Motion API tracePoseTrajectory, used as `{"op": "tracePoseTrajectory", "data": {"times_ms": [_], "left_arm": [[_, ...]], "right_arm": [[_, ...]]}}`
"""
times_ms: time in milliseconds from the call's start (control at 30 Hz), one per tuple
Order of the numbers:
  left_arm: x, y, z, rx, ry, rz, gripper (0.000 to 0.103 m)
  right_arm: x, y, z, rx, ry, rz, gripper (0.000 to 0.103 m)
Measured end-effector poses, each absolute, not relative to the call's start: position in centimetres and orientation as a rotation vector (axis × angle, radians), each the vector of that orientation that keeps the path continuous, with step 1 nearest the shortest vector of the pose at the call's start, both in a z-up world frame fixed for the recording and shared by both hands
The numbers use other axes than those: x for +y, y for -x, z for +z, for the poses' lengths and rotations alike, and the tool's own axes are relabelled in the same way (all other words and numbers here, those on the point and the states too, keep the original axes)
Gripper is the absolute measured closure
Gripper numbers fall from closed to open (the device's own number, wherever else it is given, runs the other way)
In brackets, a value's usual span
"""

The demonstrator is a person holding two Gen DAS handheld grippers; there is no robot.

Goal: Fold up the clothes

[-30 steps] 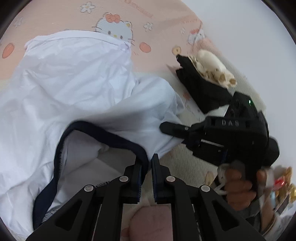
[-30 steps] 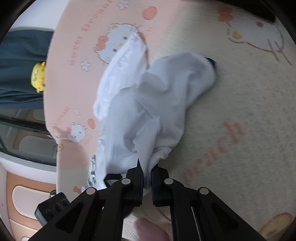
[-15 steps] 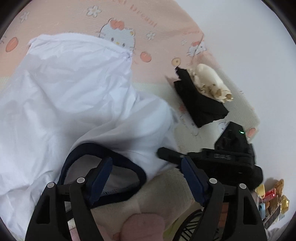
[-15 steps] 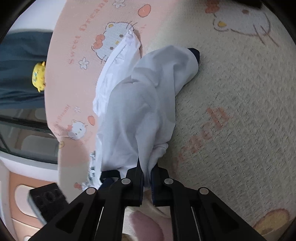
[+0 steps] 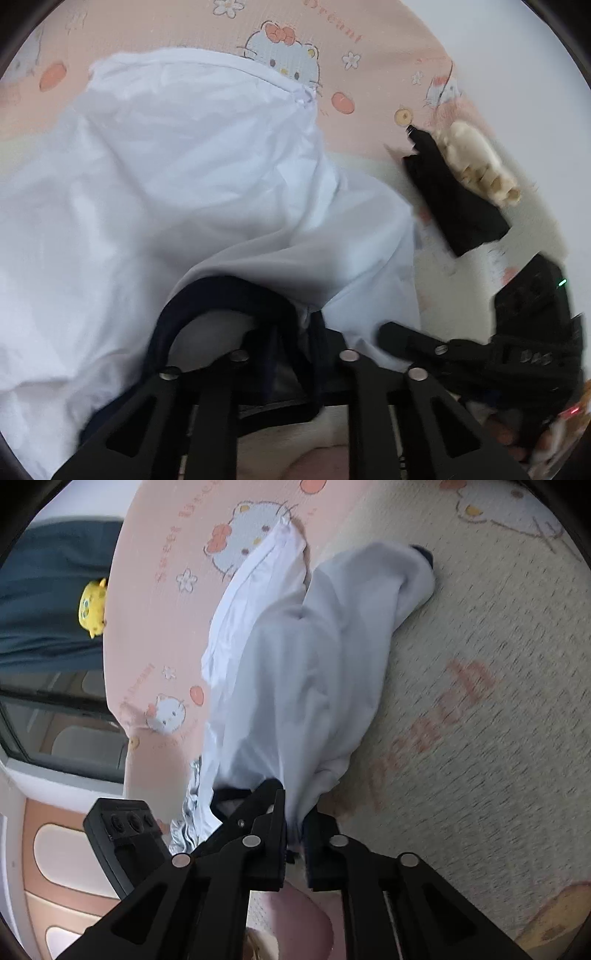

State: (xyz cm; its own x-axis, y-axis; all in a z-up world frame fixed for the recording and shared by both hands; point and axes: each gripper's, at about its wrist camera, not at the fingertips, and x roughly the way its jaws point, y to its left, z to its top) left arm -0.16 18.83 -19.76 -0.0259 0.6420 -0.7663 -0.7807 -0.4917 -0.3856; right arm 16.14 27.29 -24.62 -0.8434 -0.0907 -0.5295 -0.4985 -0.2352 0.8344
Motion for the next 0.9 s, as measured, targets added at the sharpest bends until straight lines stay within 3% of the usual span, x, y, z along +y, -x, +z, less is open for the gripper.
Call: {"op": "tracePoseTrajectory", "data": {"times_ms": [33, 100, 133, 400, 533, 567, 633, 667, 900], "left_arm": [[18.5, 0.3, -19.9, 0.164, 1.186, 1.723, 0.092], [17.9, 0.6, -20.1, 0.153, 1.187, 1.724, 0.092], [17.6, 0.7, -20.1, 0.149, 1.186, 1.725, 0.092], [17.9, 0.0, -19.4, 0.221, 1.175, 1.742, 0.091], [17.8, -1.6, -17.2, 0.334, 1.063, 1.772, 0.089], [17.9, -2.2, -16.6, 0.375, 1.022, 1.788, 0.085], [18.1, -3.3, -15.6, 0.463, 0.946, 1.817, 0.061], [18.1, -3.7, -15.2, 0.498, 0.906, 1.828, 0.042], [19.2, -7.6, -14.9, 0.715, 0.655, 1.798, 0.039]], "right_arm": [[27.3, -16.4, -24.7, 1.752, 0.693, 2.152, 0.092], [27.6, -17.0, -24.9, 1.782, 0.657, 2.125, 0.069], [27.8, -17.4, -25.0, 1.791, 0.637, 2.106, 0.066], [30.6, -19.7, -25.3, 1.869, 0.536, 1.992, 0.066], [31.3, -18.9, -24.5, 1.813, 0.557, 2.014, 0.066], [31.4, -18.6, -24.4, 1.799, 0.566, 2.025, 0.066], [31.7, -18.0, -24.1, 1.778, 0.584, 2.046, 0.066], [31.7, -17.8, -24.1, 1.775, 0.592, 2.051, 0.066], [32.3, -16.5, -23.2, 1.699, 0.669, 2.139, 0.067]]}}
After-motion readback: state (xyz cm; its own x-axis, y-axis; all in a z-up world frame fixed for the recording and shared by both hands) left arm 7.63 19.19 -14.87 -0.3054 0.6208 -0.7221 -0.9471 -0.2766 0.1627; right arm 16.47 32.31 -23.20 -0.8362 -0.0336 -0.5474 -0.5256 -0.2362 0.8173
